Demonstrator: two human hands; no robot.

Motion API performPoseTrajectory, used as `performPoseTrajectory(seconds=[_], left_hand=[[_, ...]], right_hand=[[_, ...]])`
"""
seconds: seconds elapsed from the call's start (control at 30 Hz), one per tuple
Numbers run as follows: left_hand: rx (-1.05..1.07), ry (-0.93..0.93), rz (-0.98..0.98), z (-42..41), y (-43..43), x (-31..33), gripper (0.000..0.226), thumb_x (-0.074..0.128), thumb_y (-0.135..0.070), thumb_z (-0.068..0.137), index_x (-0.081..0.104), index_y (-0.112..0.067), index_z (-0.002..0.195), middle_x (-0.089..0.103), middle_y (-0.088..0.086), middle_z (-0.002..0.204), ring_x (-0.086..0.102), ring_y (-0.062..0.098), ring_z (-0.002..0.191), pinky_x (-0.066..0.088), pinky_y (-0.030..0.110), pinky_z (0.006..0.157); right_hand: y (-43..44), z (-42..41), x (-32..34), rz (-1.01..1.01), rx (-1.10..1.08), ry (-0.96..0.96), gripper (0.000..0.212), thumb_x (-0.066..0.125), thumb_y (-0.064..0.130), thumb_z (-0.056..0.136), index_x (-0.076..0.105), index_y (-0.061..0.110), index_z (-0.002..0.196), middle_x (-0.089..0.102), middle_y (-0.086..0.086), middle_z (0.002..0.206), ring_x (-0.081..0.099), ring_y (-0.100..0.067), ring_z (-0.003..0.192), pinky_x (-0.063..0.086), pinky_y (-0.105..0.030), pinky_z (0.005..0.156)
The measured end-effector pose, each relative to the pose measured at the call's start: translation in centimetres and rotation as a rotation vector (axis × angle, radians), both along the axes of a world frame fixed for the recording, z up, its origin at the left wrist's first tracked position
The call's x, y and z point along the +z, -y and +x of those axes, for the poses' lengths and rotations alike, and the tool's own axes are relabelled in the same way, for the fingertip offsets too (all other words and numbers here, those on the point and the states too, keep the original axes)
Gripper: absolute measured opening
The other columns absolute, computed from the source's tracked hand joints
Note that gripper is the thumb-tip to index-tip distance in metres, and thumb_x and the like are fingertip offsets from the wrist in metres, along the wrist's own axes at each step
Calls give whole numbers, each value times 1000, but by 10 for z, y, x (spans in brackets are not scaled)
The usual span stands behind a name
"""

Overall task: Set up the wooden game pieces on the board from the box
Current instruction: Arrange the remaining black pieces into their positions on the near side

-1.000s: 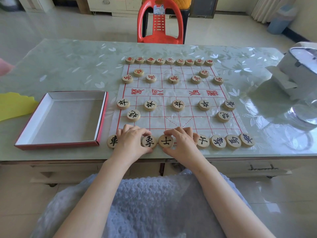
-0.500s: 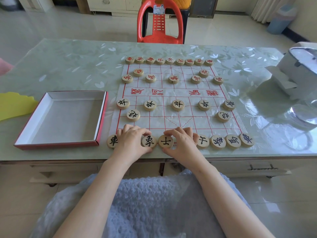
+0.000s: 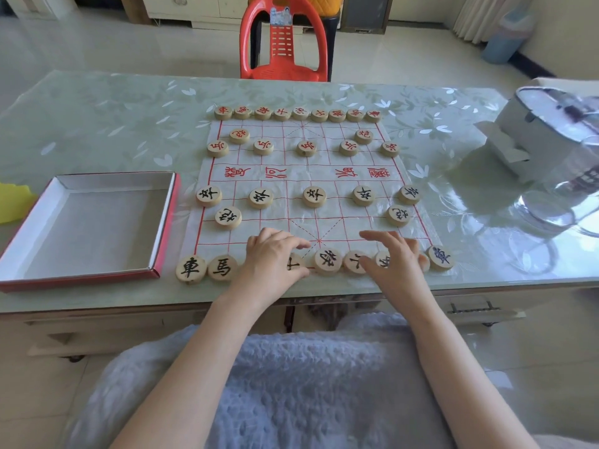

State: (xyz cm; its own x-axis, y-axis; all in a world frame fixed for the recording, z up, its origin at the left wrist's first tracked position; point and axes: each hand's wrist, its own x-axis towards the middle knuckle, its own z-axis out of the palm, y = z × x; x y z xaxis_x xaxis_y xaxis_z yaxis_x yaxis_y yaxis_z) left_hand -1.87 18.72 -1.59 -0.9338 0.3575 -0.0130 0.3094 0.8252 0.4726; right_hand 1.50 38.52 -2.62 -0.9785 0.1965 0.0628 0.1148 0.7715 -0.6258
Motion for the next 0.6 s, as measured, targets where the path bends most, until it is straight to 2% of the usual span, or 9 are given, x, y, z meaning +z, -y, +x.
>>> performPoseTrajectory(seconds=[0.1, 0.23, 0.33, 0.43, 0.53, 0.6], left_hand=[[-52, 3, -7, -1, -20, -1, 47, 61, -31, 85, 47, -32, 130, 50, -11, 131, 32, 13, 126, 21, 29, 97], [-110, 4, 6, -5, -38, -2, 51, 54, -16, 88, 42, -31, 135, 48, -10, 134, 29, 12, 129, 20, 28, 99], [-127, 10, -8, -9, -45, -4, 51, 53, -14, 87, 42, -32, 134, 49, -11, 135, 28, 11, 129, 17, 27, 98], [-133, 13, -35, -11, -46, -8, 50, 53, -13, 87, 45, -33, 132, 49, -11, 135, 29, 11, 128, 16, 27, 94], [-139, 13, -59, -12, -45, -9, 46, 55, -18, 88, 47, -34, 130, 50, -12, 134, 30, 11, 128, 17, 28, 93], [-134, 0, -80, -13, -44, -9, 41, 56, -27, 89, 49, -34, 128, 52, -11, 130, 32, 13, 126, 18, 29, 95]], right_hand=[[-14, 4, 1, 37, -5, 29, 36, 58, 23, 86, 55, 33, 121, 52, 10, 122, 29, -17, 120, 7, -19, 74], [-22, 8, 0, 67, 39, 66, 39, 58, 25, 85, 54, 32, 123, 54, 14, 123, 28, -15, 120, 9, -22, 73], [-22, 9, 0, 78, 78, 77, 41, 60, 28, 83, 54, 33, 124, 54, 16, 113, 29, -13, 118, 9, -23, 74], [-22, 6, -3, 68, 137, 79, 45, 60, 22, 82, 52, 34, 125, 53, 18, 107, 31, -14, 118, 10, -24, 75], [-21, 3, -5, 52, 159, 92, 47, 59, 16, 80, 54, 35, 122, 54, 23, 97, 32, -14, 118, 19, -32, 93], [-21, 0, -6, 97, 176, 85, 42, 61, 21, 80, 56, 33, 120, 52, 23, 98, 33, -16, 116, 26, -39, 98]])
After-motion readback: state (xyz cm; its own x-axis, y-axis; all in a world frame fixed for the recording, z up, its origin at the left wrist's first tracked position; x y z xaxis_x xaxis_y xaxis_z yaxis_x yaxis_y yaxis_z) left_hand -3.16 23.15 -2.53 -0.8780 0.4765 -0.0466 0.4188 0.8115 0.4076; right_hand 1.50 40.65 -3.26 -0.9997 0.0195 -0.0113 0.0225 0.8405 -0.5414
